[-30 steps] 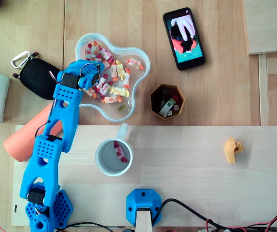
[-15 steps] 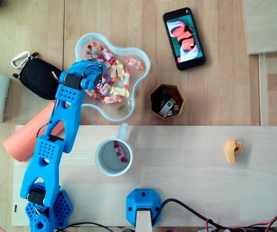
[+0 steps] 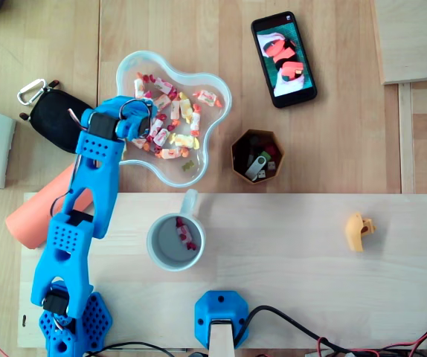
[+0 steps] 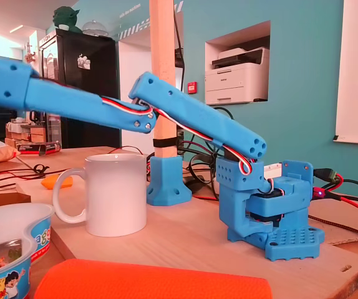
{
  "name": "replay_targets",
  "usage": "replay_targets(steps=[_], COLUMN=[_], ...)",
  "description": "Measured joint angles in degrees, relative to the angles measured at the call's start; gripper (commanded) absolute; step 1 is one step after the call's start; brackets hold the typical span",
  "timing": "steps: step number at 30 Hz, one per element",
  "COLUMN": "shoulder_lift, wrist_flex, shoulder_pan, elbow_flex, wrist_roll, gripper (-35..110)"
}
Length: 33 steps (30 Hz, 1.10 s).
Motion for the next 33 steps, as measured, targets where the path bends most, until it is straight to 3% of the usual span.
replay_targets(steps=[27, 33], shoulder_lift=[4.3, -2.4], wrist_flex=[6.7, 6.7], shoulder_pan=[3.4, 3.4], elbow_flex=[0.0, 0.0], wrist_roll=[-0.7, -0.7], gripper=[-3, -3])
